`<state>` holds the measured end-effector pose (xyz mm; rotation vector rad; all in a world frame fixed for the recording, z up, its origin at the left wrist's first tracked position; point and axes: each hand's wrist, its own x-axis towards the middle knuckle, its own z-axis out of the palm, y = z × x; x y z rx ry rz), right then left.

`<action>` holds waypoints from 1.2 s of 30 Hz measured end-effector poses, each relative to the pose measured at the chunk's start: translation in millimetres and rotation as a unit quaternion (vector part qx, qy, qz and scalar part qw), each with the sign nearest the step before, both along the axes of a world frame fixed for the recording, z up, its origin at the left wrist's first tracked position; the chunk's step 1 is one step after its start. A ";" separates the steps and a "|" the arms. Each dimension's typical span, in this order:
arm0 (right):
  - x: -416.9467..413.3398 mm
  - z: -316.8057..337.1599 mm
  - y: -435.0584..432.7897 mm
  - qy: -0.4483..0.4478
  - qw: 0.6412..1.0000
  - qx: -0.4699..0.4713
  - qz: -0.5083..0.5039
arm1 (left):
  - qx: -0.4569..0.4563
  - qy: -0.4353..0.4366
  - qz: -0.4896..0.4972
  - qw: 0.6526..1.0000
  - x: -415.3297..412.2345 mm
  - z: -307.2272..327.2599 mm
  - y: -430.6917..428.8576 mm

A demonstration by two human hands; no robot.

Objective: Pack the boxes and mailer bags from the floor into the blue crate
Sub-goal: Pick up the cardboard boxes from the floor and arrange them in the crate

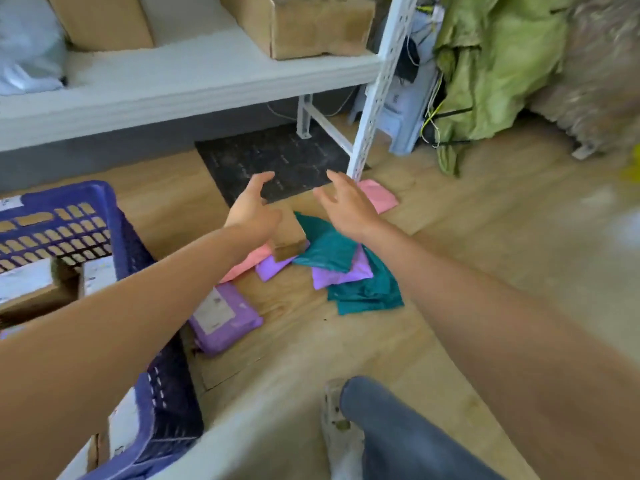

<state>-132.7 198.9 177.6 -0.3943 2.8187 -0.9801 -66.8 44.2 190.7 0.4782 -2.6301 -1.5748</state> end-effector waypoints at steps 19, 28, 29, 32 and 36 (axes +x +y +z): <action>-45.6 -185.5 288.4 -0.142 0.954 -0.023 -0.263 | -0.014 -0.120 -0.226 0.967 -163.5 -212.5 245.8; -51.6 -230.7 302.1 -0.272 0.878 -0.208 -0.335 | -0.119 -0.172 -0.210 0.955 -211.3 -259.0 281.7; -51.6 -232.1 301.3 -0.279 0.869 -0.222 -0.343 | -0.117 -0.178 -0.209 0.955 -212.2 -259.3 282.6; -48.8 -233.9 297.3 -0.285 0.848 -0.260 -0.364 | -0.102 -0.181 -0.211 0.955 -212.0 -263.7 280.5; -49.1 -235.5 293.4 -0.303 0.829 -0.304 -0.360 | -0.063 -0.201 -0.222 0.952 -208.3 -257.7 280.9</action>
